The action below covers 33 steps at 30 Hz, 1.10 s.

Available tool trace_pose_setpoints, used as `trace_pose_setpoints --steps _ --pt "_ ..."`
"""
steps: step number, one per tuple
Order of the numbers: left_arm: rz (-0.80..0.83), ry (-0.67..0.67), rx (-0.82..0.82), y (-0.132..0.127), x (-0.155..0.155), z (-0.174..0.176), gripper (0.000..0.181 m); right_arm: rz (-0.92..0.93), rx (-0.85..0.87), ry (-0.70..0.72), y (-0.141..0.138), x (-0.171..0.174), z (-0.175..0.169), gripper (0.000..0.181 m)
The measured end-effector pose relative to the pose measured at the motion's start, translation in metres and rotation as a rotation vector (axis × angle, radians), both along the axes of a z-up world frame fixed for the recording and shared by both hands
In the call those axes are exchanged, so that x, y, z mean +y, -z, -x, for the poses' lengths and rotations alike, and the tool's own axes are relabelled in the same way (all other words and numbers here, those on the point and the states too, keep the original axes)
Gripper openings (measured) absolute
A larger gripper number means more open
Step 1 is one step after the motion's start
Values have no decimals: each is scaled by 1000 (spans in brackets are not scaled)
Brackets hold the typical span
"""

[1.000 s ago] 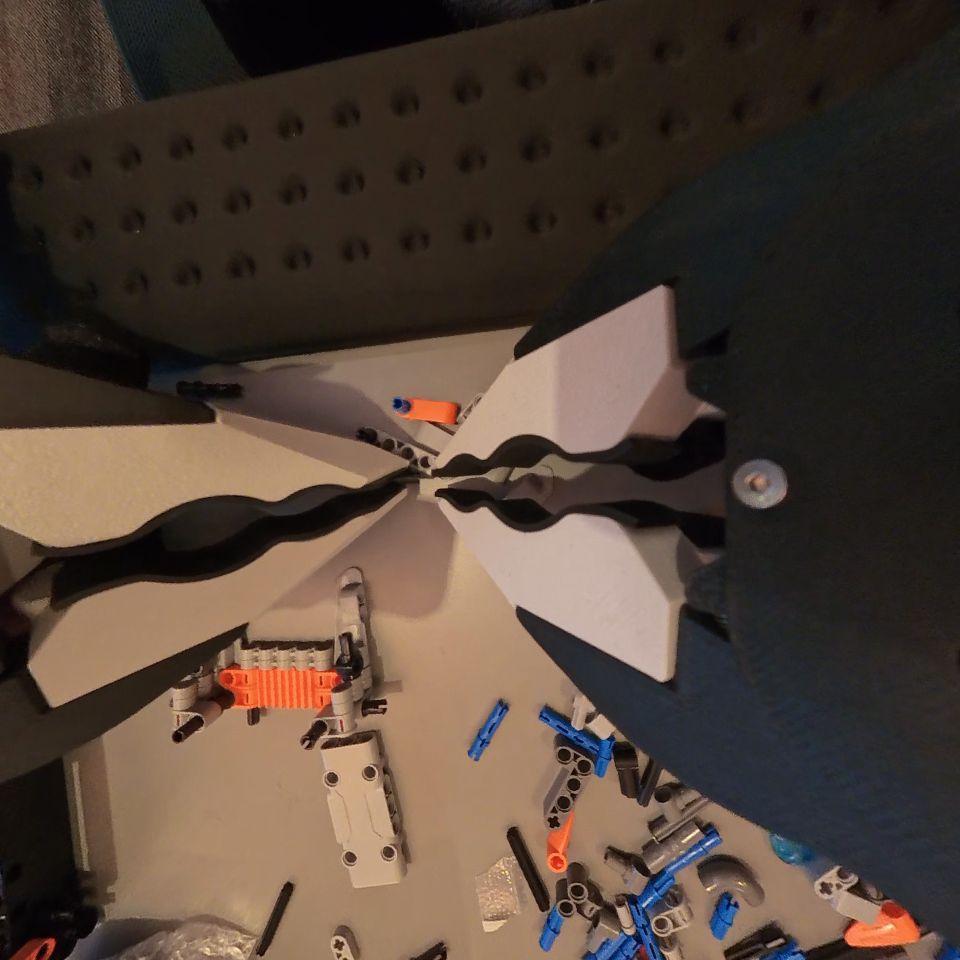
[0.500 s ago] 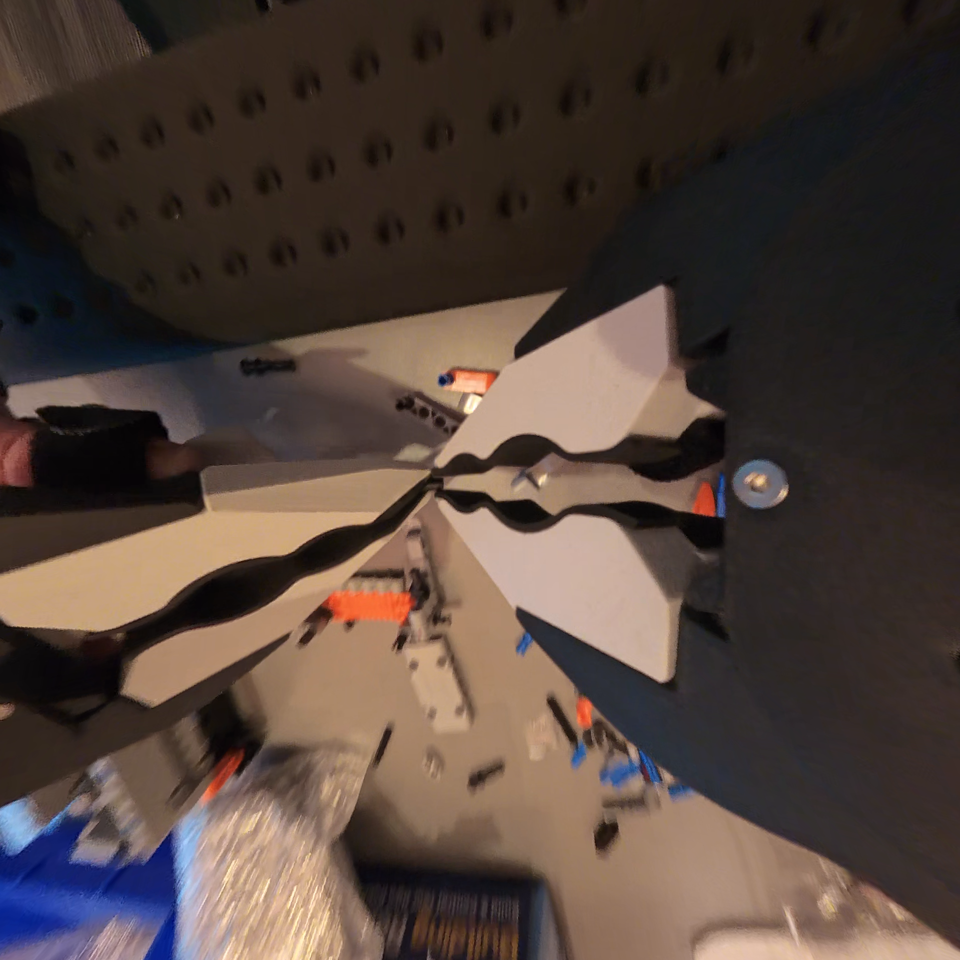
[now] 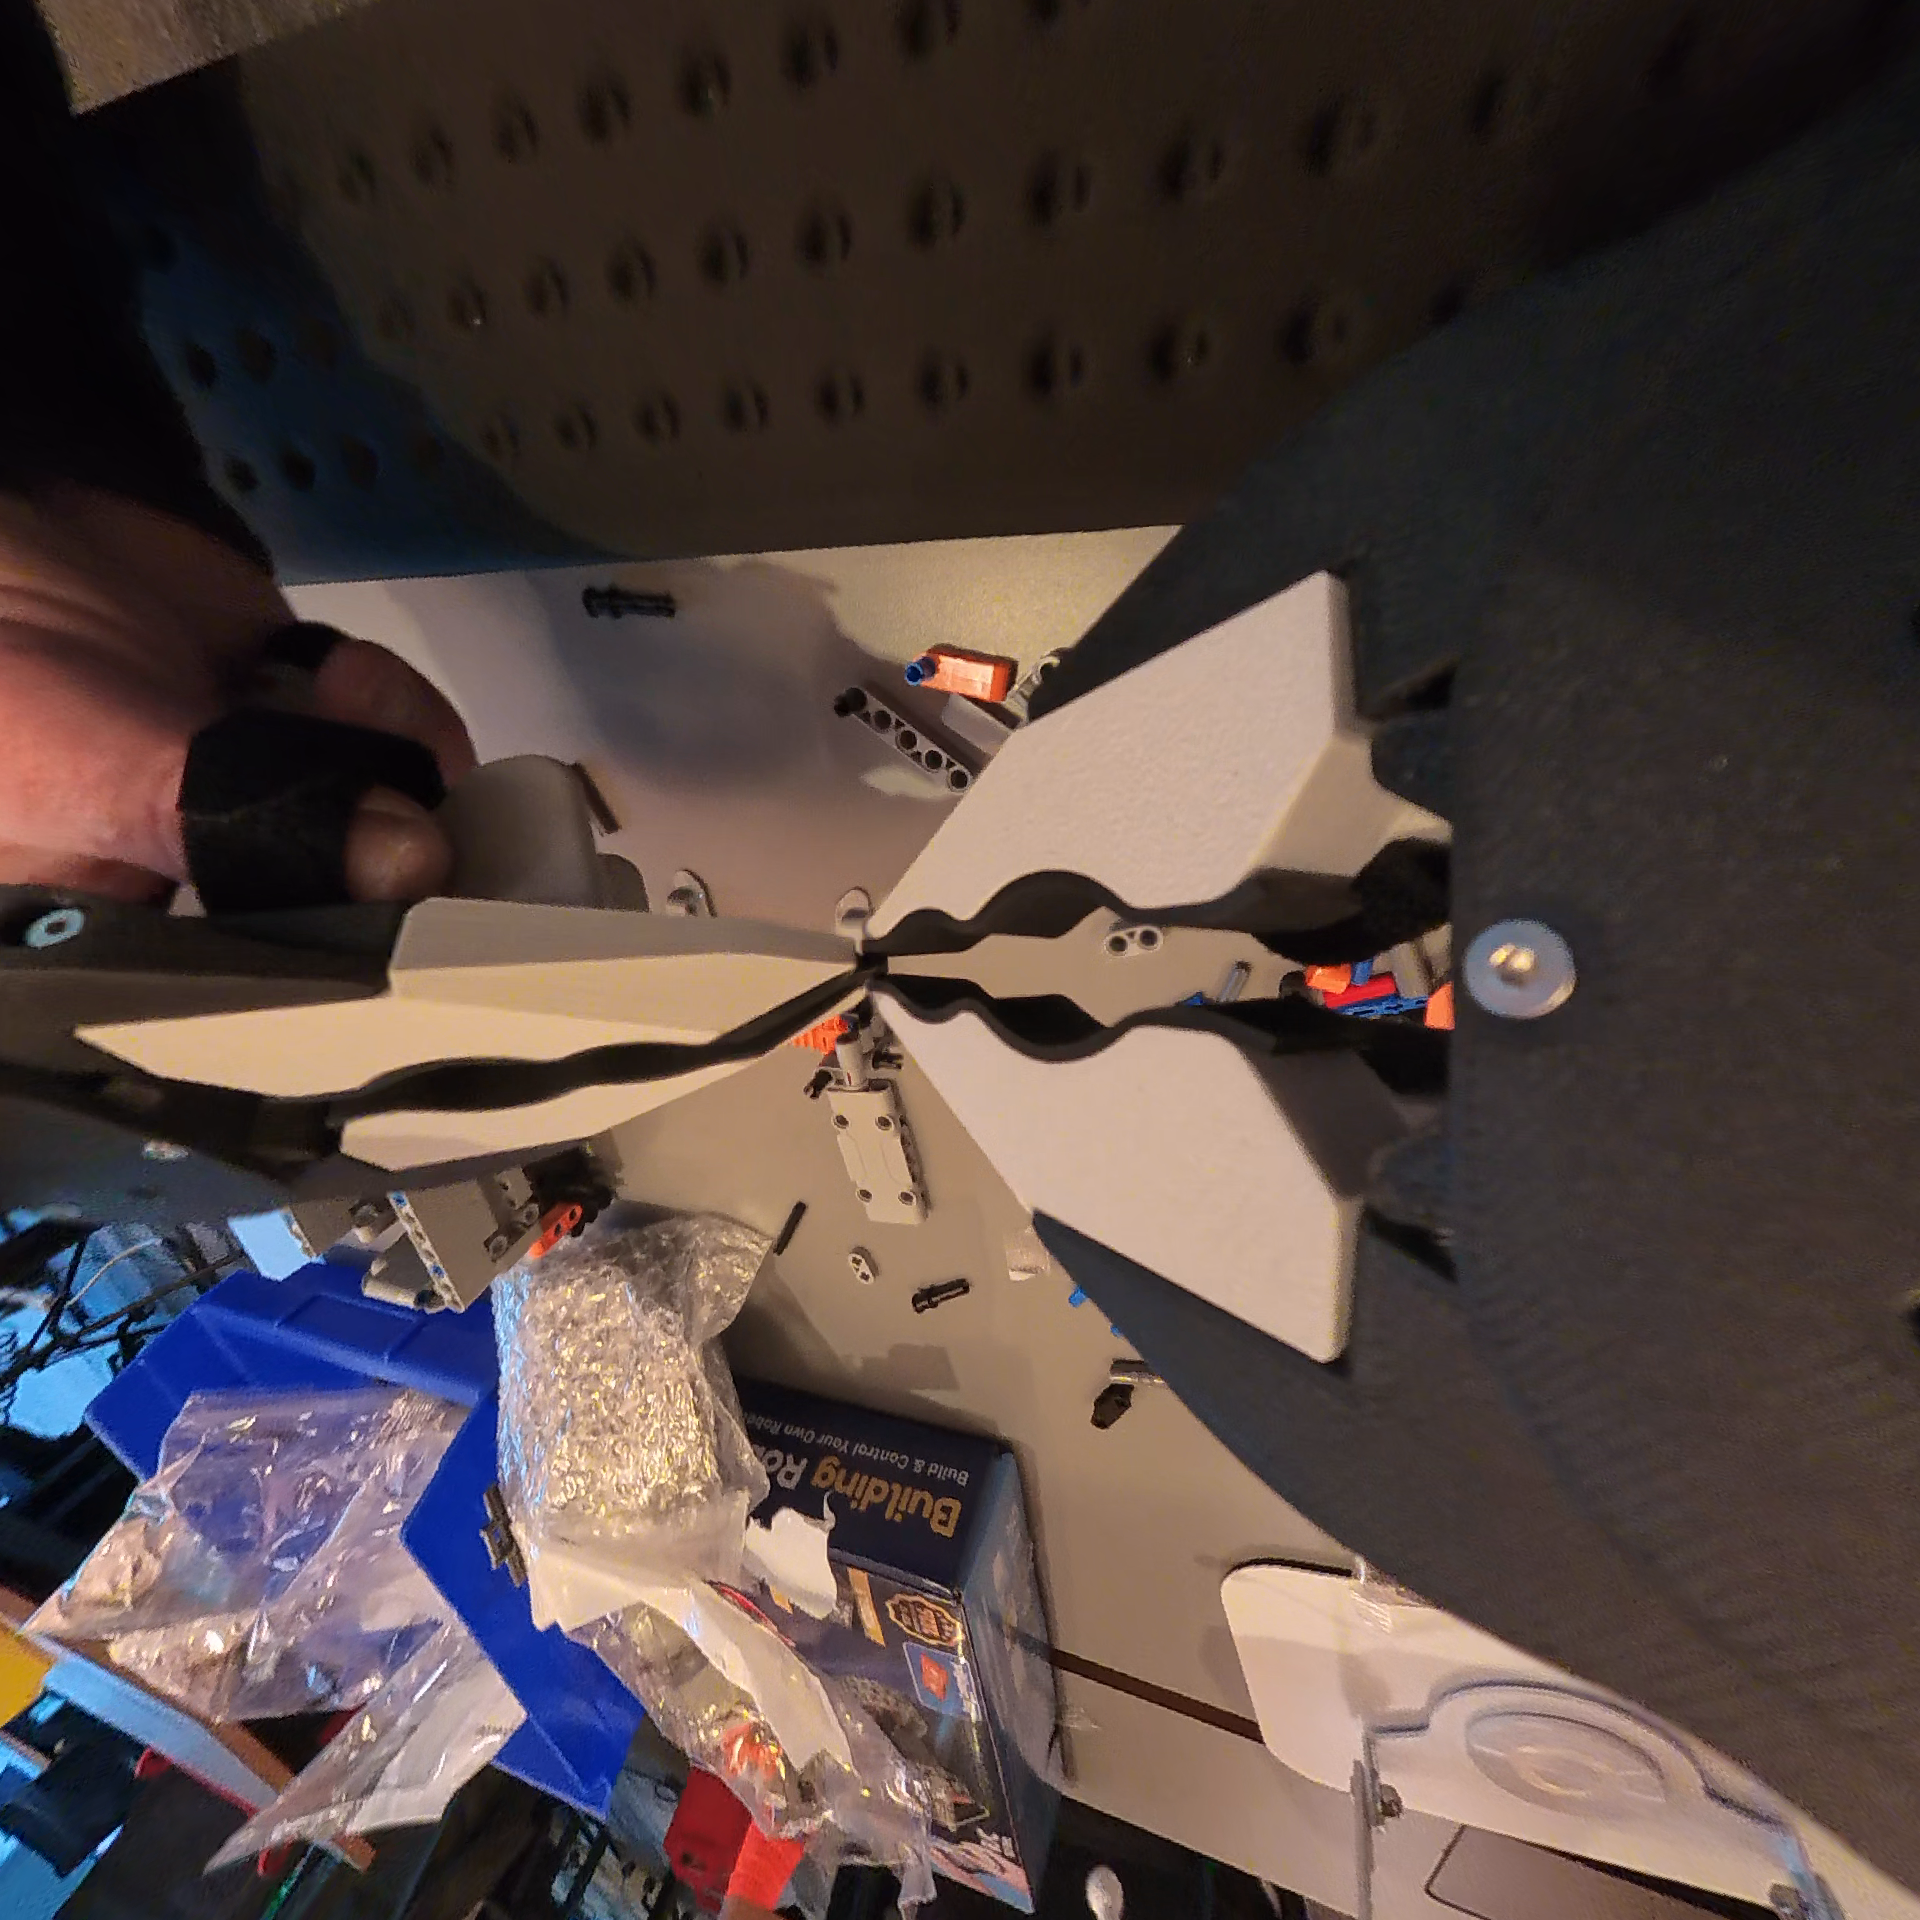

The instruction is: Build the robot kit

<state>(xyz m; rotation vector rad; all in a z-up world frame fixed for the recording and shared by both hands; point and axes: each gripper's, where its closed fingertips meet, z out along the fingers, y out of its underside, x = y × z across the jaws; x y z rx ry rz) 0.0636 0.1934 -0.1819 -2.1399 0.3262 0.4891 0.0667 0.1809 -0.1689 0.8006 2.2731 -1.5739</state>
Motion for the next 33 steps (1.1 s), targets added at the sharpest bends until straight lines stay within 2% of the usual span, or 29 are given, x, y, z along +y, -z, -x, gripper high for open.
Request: trace_pose_setpoints --steps 4,6,9,11,13,16,21,33 --pt "-15 -19 -67 2 -1 1 1 32 33 16 -3 -2 3 1" --pt "39 -26 -114 14 -5 0 2 -37 70 5 4 -2 2 1" --pt "138 -9 -190 38 -16 -11 7 -293 197 -52 25 2 -1 1" --pt "196 -25 -185 50 -26 -10 8 -508 291 -119 42 8 -4 1" --pt "207 -33 -226 55 -33 -8 9 -693 363 -206 58 12 -8 1" --pt "199 -38 -318 56 -38 -5 9 -832 414 -306 69 10 -11 1" --pt "191 -40 -390 56 -42 -2 9 -917 430 -392 76 7 -13 1" --pt "202 -48 -415 58 -45 0 7 -1060 479 -512 78 7 -14 1"
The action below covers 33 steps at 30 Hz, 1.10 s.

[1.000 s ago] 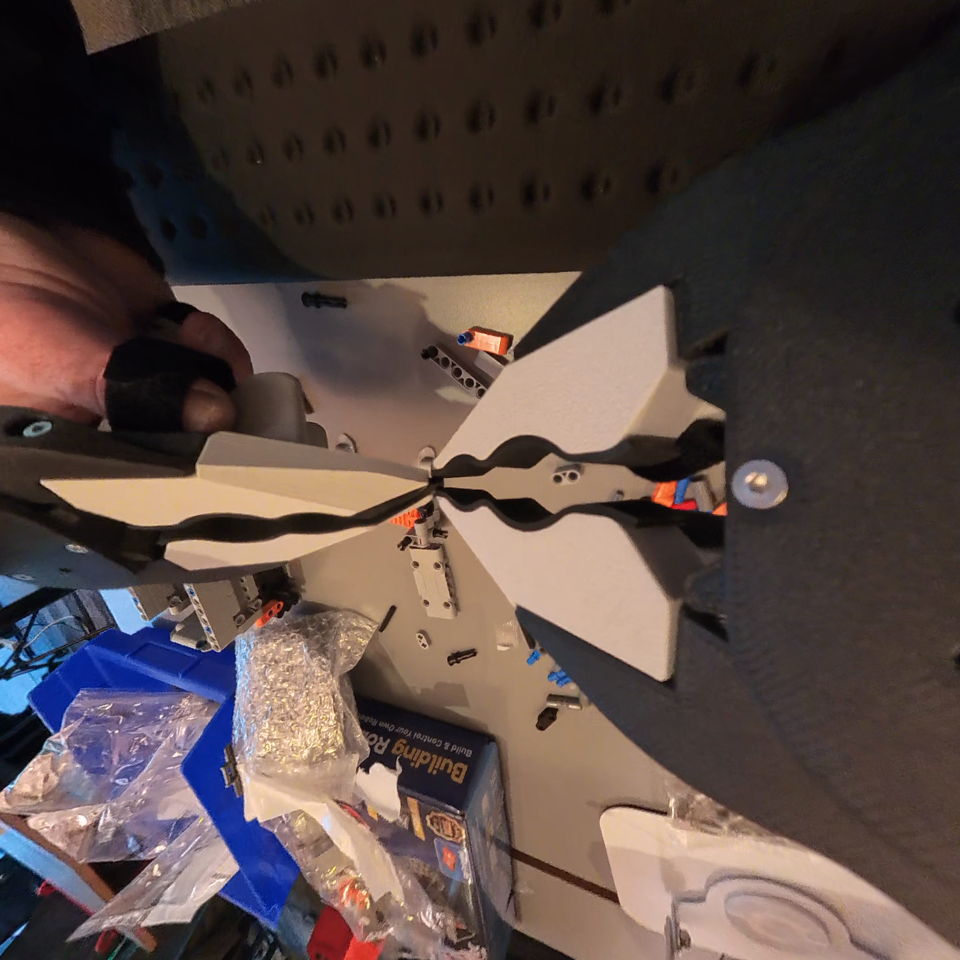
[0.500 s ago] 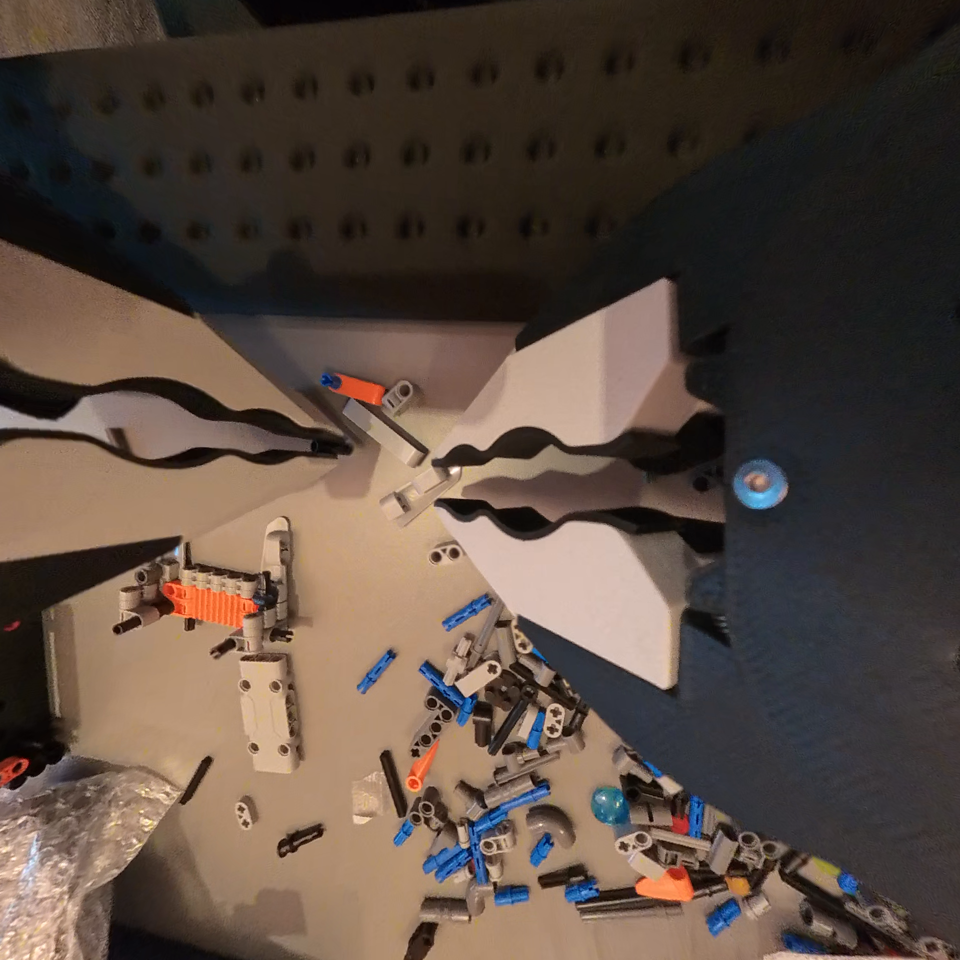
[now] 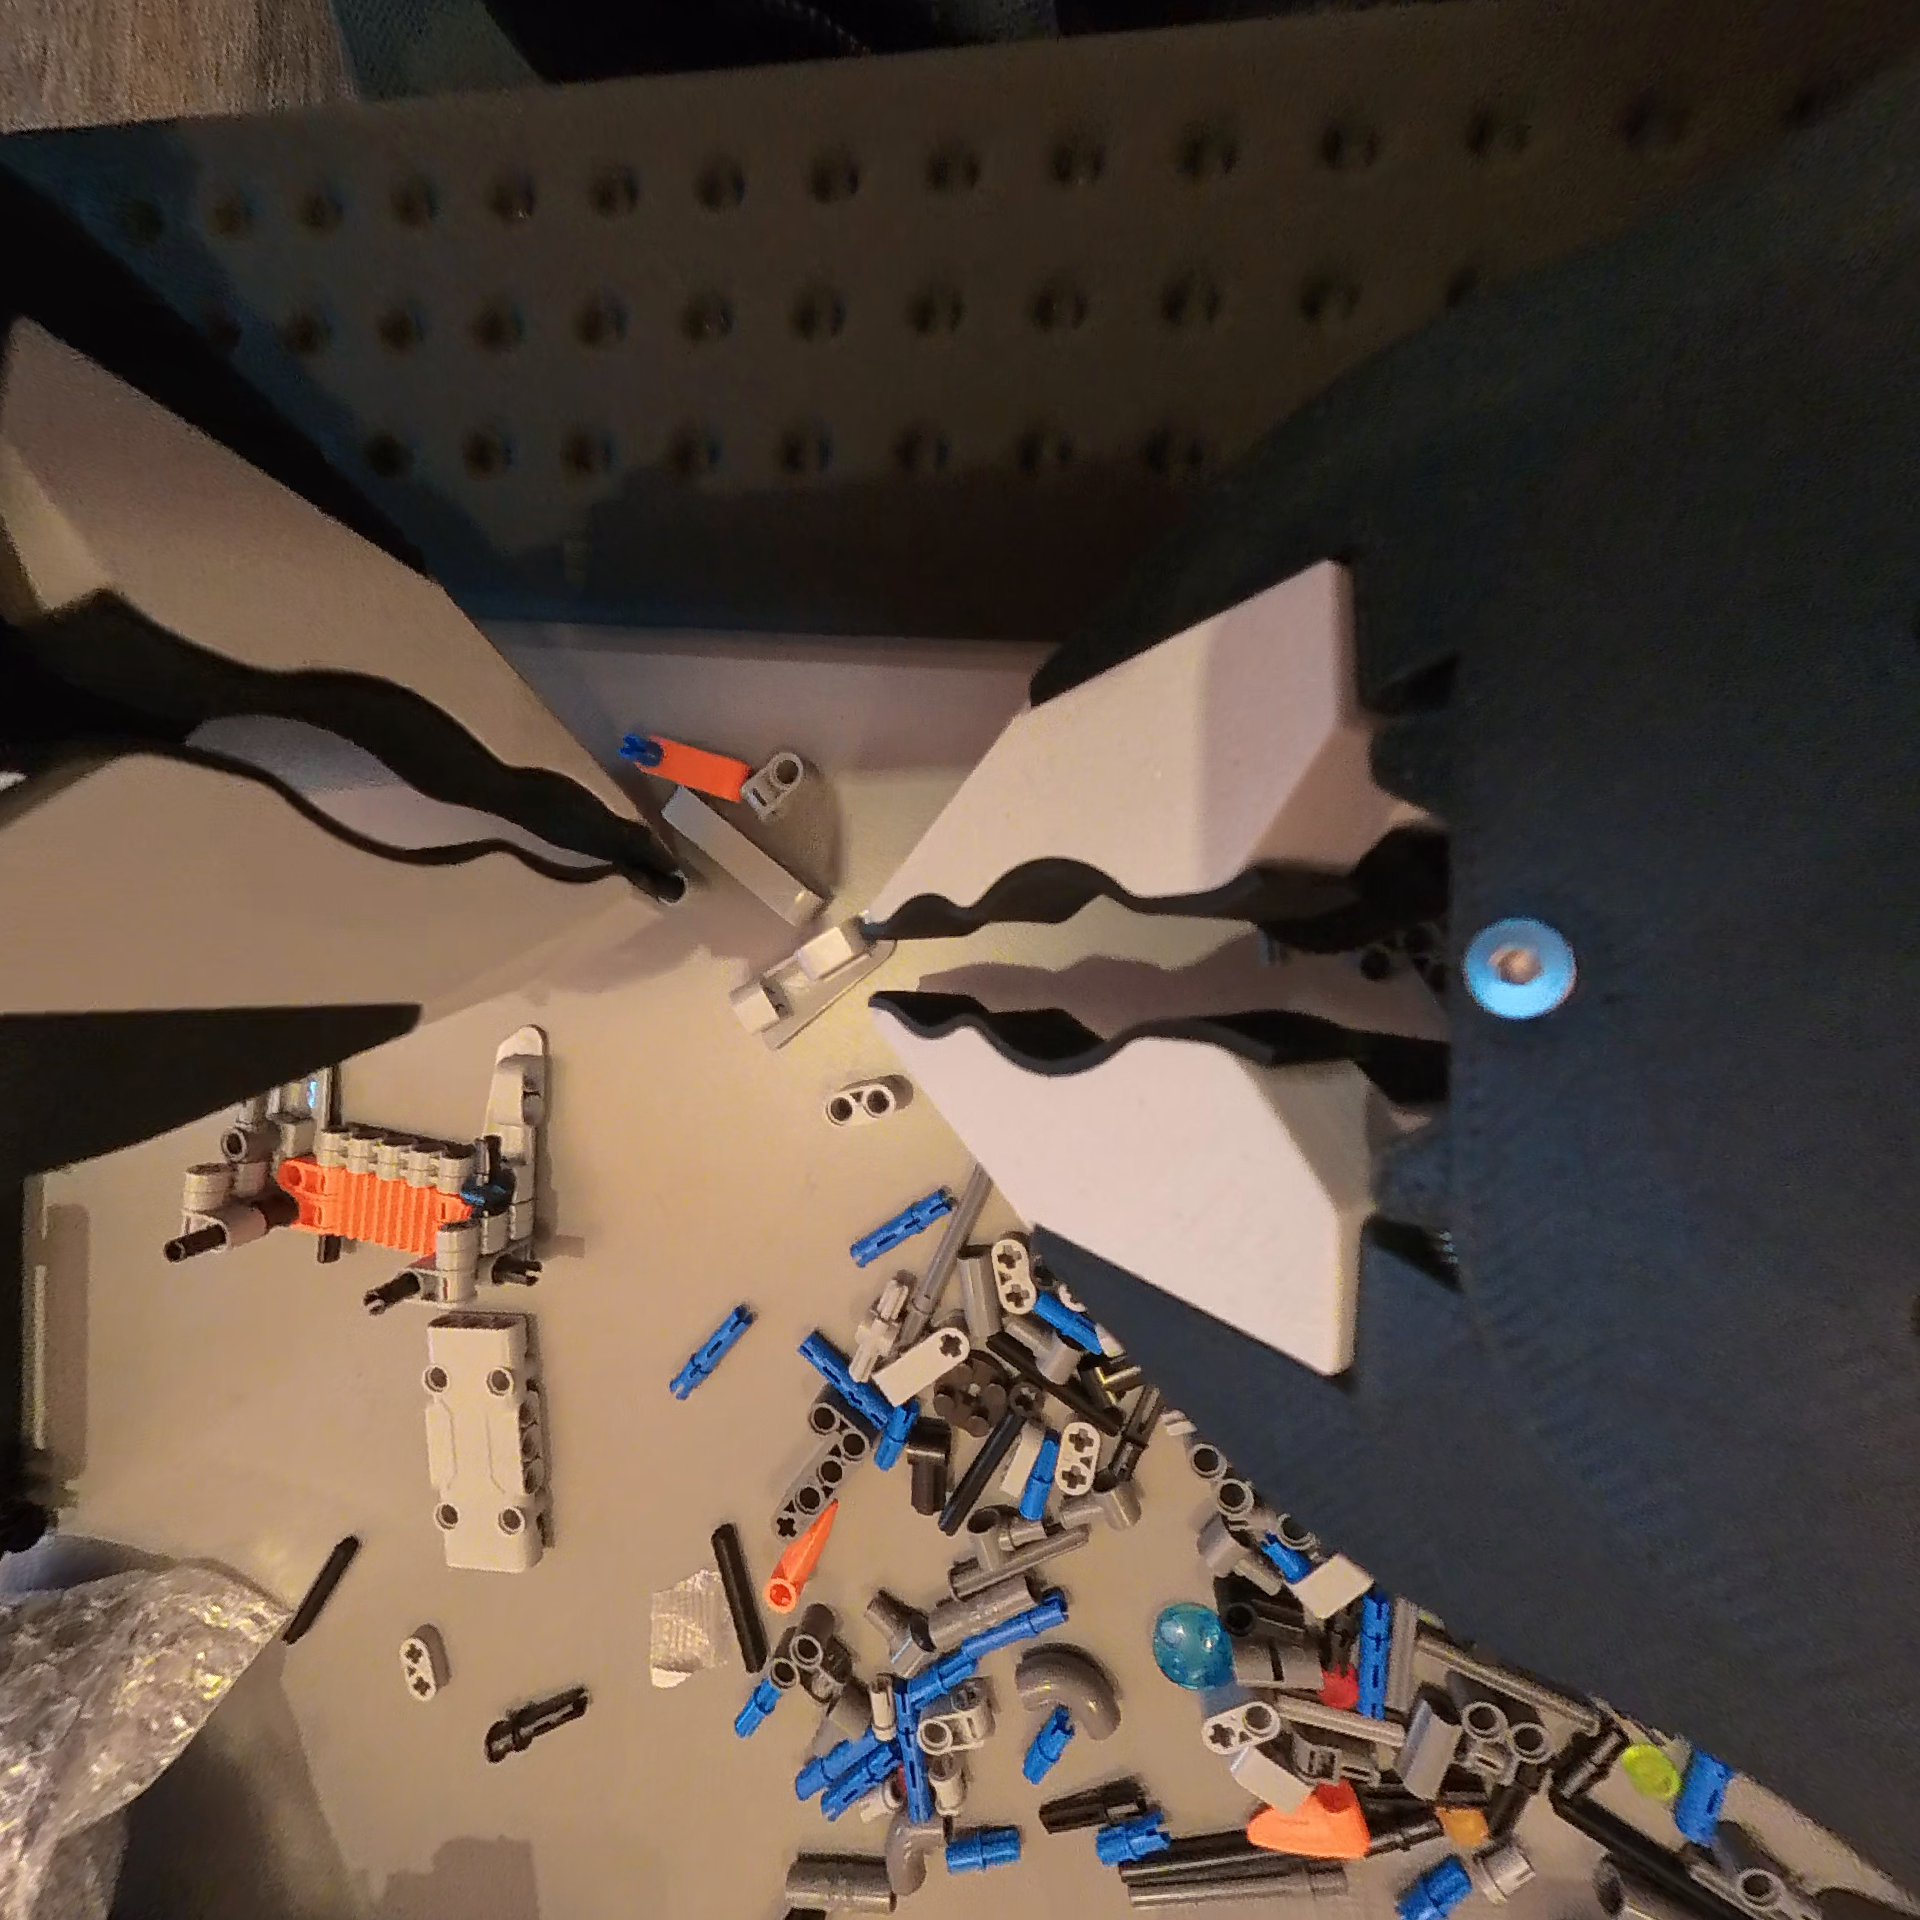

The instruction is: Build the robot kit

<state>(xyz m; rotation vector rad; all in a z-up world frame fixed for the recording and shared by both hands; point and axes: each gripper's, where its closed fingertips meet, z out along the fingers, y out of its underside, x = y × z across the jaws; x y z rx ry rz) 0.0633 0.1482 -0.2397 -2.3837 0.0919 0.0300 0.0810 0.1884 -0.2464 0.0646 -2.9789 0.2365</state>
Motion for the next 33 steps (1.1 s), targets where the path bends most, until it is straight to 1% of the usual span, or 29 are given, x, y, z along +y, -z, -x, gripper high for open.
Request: trace_pose_setpoints --steps 10,14,17,20,21,23,27,33 --pt "2 -22 -47 2 -3 6 6 -108 -47 -125 2 -3 -2 0" --pt "2 -25 -52 3 -3 6 6 -135 -79 -146 3 -4 -3 0" --pt "0 -31 -68 3 -3 7 7 -118 -130 -114 3 -4 -3 1" --pt "-13 -35 -84 1 -4 8 8 -44 -179 -54 3 -5 -4 3" --pt "-16 -34 -86 1 -4 8 8 -11 -187 -25 1 -5 -4 13" --pt "-13 -31 -84 1 -4 8 8 56 -189 18 -3 -7 -3 15" --pt "-13 -28 -83 1 -3 7 8 139 -183 79 -11 -4 -2 11" --pt "-16 -28 -88 1 -2 7 8 175 -180 90 -9 -8 -4 0"
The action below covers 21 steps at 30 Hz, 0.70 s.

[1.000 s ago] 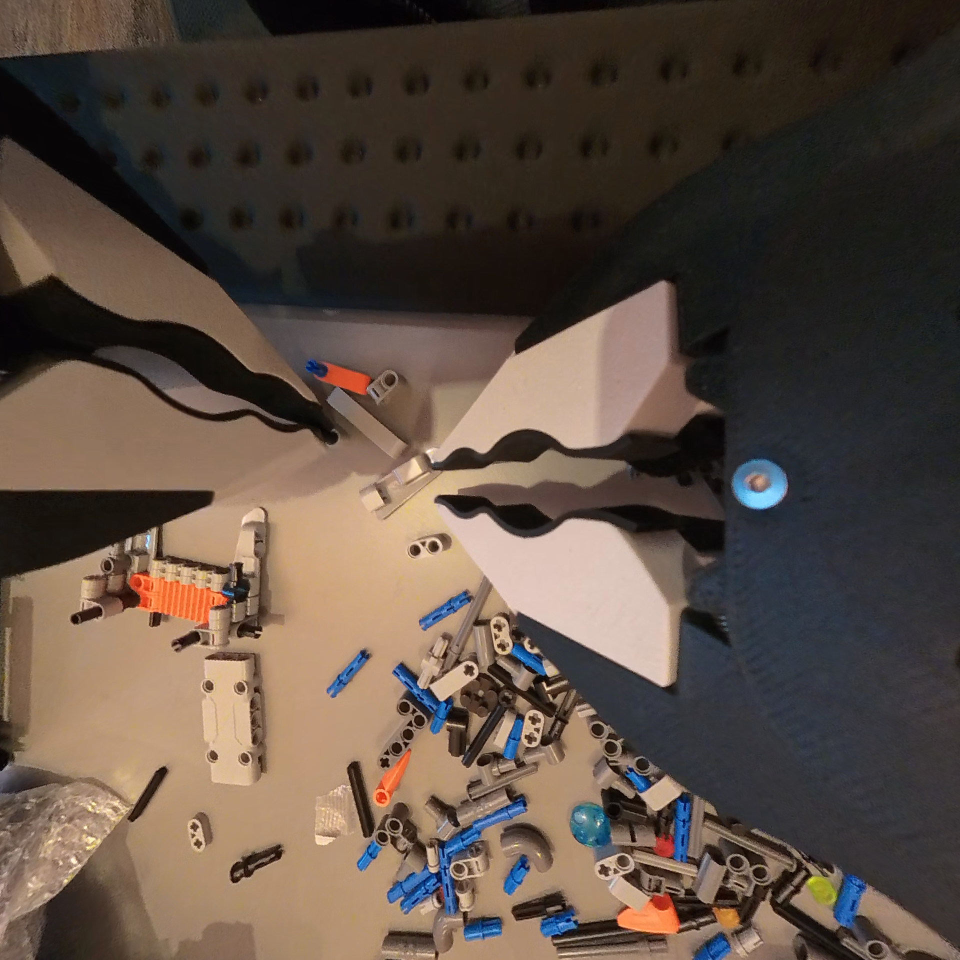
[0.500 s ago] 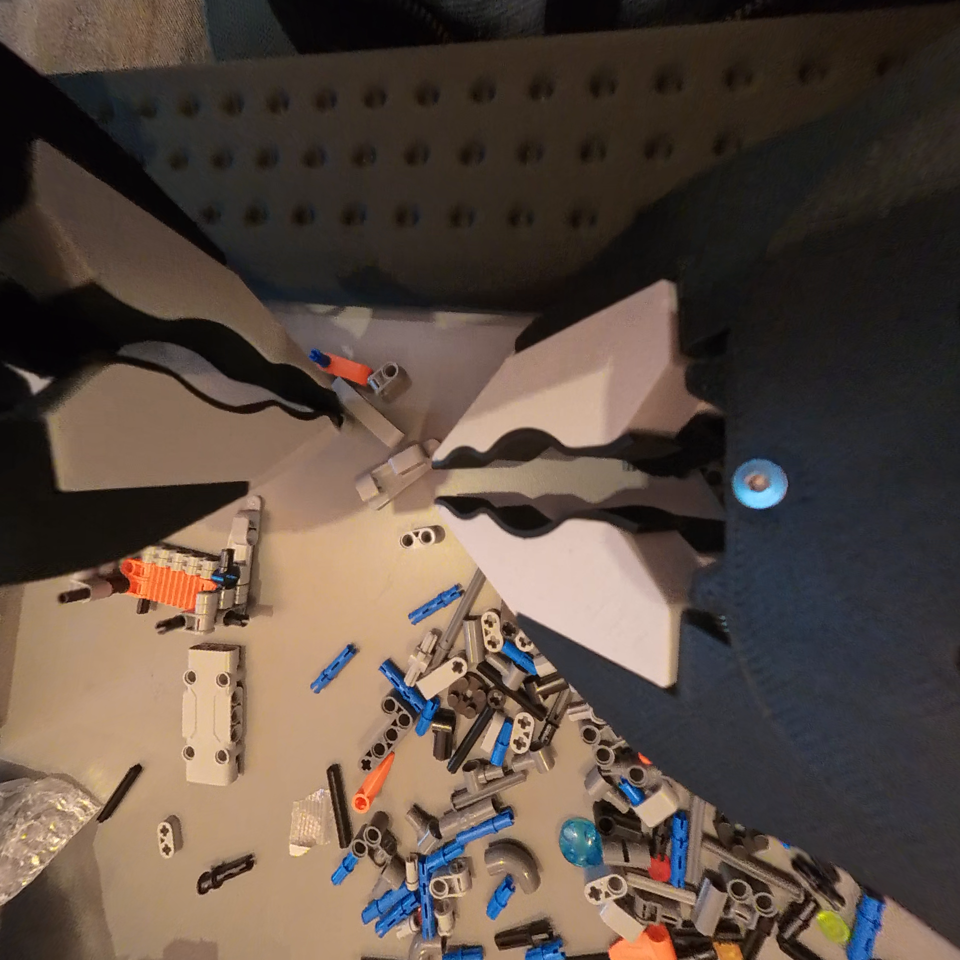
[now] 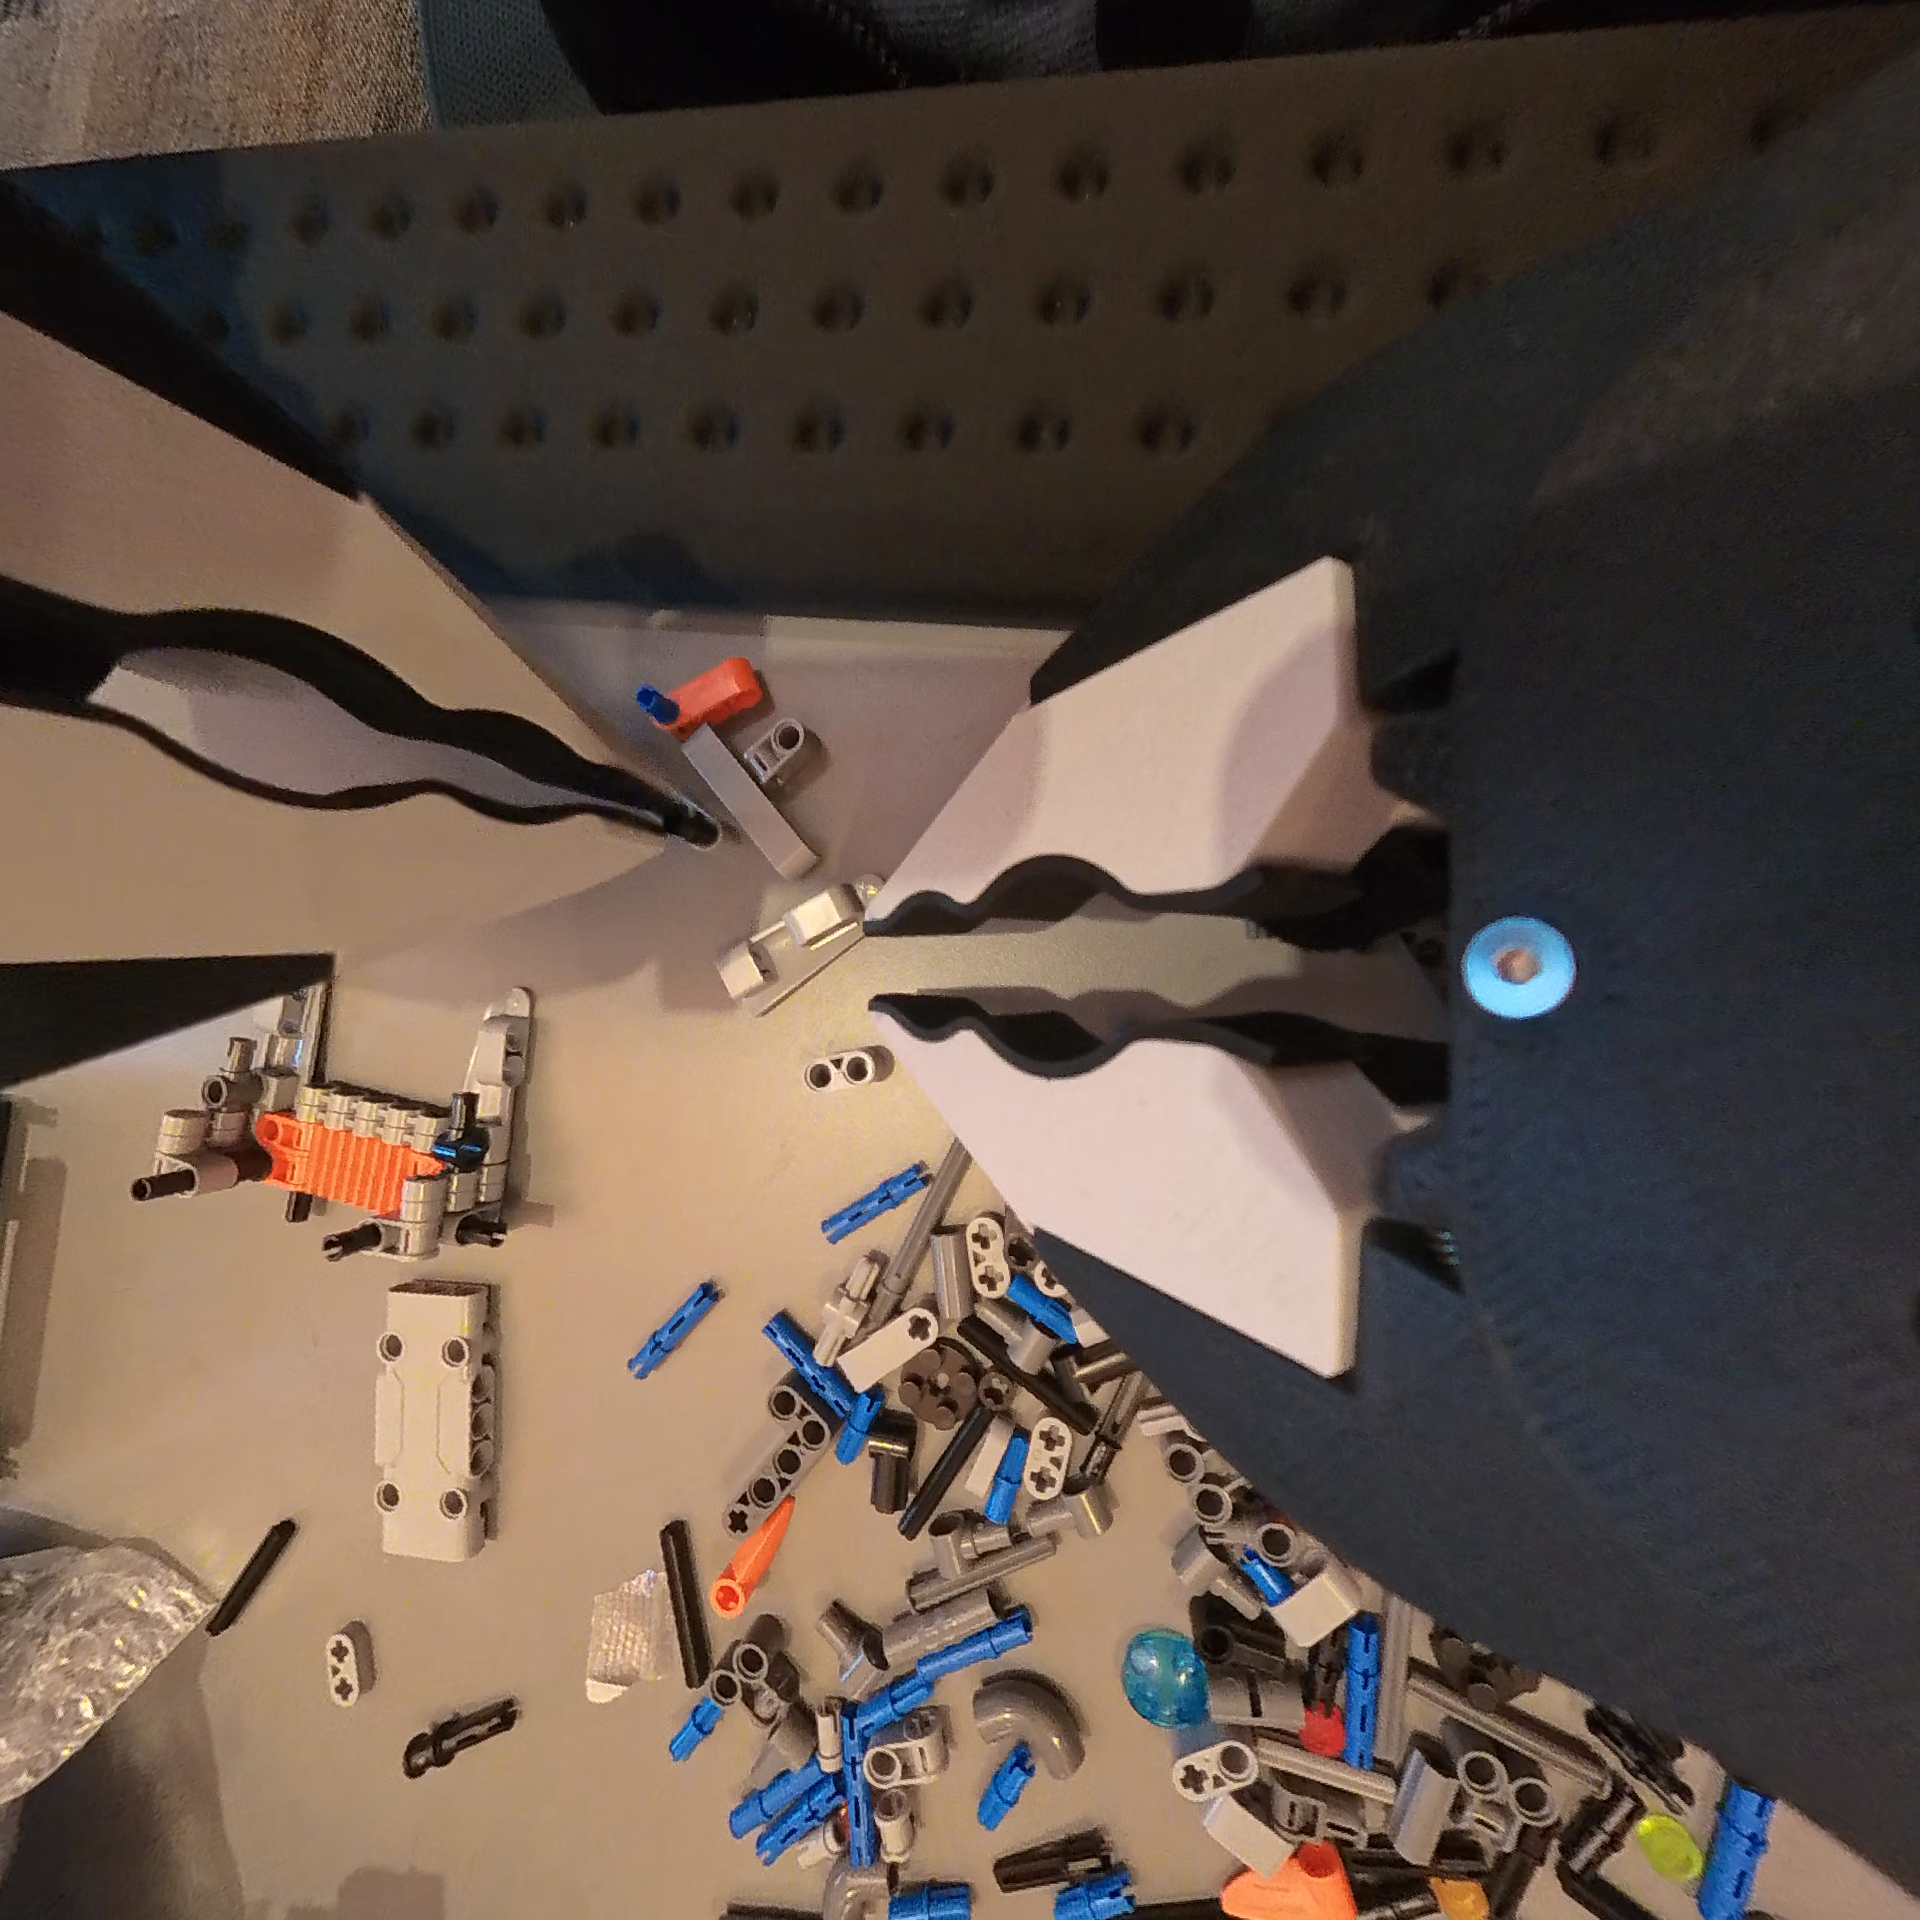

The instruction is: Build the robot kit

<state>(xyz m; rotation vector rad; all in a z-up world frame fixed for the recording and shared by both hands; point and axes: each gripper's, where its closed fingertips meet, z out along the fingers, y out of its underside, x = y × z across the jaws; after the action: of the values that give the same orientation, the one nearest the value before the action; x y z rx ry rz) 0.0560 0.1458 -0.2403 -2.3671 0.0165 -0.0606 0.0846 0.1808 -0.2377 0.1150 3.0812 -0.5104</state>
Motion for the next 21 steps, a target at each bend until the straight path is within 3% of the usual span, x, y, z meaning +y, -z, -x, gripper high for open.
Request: trace_pose_setpoints --steps 10,21 --pt "0 5 -3 0 0 -1 8 16 7 11 -5 -6 0 11" --pt "-2 7 0 -1 0 -2 7 -4 38 27 2 -5 4 0"
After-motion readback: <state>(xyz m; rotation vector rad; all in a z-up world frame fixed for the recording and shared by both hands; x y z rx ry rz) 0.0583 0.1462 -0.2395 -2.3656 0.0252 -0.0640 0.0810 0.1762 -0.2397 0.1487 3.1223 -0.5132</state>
